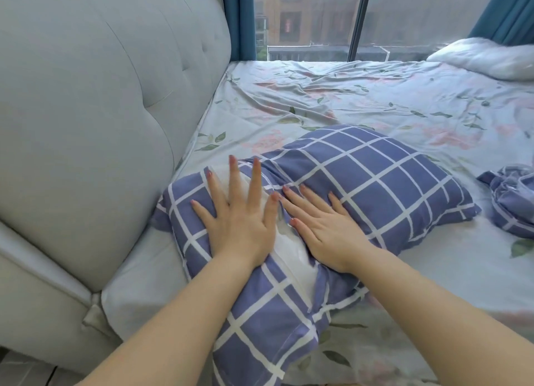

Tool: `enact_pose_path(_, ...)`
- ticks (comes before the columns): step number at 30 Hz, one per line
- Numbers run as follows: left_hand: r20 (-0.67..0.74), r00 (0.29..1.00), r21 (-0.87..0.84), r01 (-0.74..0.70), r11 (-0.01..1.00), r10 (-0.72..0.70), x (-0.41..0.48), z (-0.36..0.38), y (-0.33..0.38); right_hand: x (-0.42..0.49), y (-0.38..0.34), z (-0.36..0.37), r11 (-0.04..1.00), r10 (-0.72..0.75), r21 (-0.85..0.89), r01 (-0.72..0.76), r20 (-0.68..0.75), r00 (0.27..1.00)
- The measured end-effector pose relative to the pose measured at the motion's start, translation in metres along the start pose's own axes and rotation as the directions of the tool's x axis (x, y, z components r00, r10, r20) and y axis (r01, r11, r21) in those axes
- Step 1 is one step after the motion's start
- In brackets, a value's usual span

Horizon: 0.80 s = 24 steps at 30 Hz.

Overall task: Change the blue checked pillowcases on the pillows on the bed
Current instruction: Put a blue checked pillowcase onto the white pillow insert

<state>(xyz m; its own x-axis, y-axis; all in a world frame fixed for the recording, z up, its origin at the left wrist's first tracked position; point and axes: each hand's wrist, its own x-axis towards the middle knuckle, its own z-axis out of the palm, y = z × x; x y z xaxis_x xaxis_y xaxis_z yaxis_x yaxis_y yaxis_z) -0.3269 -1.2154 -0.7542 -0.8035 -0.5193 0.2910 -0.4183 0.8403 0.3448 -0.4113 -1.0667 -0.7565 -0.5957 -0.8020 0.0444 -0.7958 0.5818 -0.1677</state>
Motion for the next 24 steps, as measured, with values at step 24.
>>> enact_pose_path(24,0.318,0.947,0.224,-0.115,0.968,0.039,0.000,0.021,-0.002,0.004,0.034,0.019,0.954,-0.012,0.299,-0.030,0.138,0.990)
